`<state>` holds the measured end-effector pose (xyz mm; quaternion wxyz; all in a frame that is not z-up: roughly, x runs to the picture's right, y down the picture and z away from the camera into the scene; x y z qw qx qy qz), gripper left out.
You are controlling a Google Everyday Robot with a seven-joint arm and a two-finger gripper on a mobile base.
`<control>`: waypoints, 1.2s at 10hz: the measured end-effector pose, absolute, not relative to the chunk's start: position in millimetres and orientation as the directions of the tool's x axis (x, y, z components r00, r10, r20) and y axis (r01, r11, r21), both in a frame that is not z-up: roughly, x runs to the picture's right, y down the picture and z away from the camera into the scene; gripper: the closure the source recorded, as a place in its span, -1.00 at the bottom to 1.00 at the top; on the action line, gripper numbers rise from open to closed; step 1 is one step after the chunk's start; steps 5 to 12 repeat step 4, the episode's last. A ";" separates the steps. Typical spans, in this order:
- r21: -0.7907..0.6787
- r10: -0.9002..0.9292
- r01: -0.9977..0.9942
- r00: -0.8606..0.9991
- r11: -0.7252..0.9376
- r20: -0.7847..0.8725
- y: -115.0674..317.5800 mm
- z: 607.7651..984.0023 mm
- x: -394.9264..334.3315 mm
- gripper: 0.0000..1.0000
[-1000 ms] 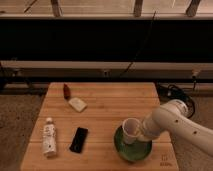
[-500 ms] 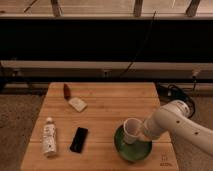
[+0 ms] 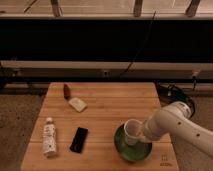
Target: Place the ceramic cup in the ceramic bowl
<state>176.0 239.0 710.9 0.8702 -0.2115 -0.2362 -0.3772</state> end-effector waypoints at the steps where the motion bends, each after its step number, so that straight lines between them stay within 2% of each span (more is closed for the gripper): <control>1: -0.185 -0.560 0.759 0.600 0.624 0.572 235.2 714.0 174.6 -0.60; 12: -0.185 -0.561 0.762 0.596 0.621 0.574 242.7 708.9 178.0 -0.60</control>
